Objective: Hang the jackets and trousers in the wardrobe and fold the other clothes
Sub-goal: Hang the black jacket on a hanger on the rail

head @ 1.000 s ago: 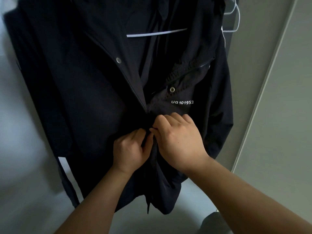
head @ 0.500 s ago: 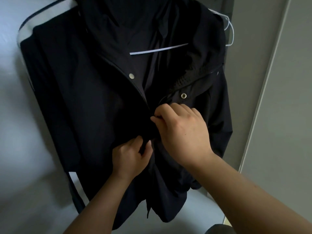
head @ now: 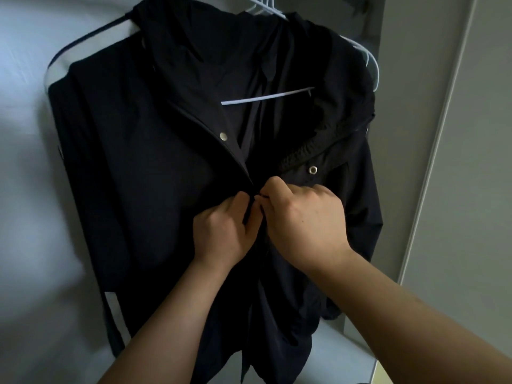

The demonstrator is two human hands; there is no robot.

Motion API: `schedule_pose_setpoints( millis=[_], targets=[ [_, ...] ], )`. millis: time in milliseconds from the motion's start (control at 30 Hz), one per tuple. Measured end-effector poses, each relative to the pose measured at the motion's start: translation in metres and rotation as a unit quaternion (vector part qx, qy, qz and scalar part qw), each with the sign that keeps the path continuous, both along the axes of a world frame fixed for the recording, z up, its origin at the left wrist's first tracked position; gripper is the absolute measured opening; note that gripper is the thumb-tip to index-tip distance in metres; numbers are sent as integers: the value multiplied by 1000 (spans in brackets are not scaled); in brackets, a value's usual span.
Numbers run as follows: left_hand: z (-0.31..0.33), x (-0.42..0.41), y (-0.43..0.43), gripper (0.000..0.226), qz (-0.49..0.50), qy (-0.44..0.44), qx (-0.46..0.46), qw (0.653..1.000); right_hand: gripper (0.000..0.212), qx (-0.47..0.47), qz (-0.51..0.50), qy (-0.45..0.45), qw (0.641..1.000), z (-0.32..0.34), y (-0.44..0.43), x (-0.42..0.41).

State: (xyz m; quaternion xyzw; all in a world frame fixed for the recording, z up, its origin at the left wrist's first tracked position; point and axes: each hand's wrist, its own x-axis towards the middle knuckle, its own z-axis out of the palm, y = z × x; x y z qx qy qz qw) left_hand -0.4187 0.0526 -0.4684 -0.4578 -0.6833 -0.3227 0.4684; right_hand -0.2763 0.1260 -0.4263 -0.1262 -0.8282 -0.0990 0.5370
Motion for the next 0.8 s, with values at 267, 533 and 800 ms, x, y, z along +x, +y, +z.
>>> schedule_pose_setpoints(
  millis=[267, 533, 800],
  targets=[
    [1, 2, 9, 34, -11, 1, 26, 1000, 24, 26, -40, 80, 996, 57, 15, 6],
    [52, 13, 24, 44, -19, -98, 42, 994, 25, 25, -8, 76, 997, 64, 16, 1],
    [61, 5, 33, 35, 22, -25, 65, 997, 24, 51, -21, 87, 995, 81, 31, -5]
  ],
)
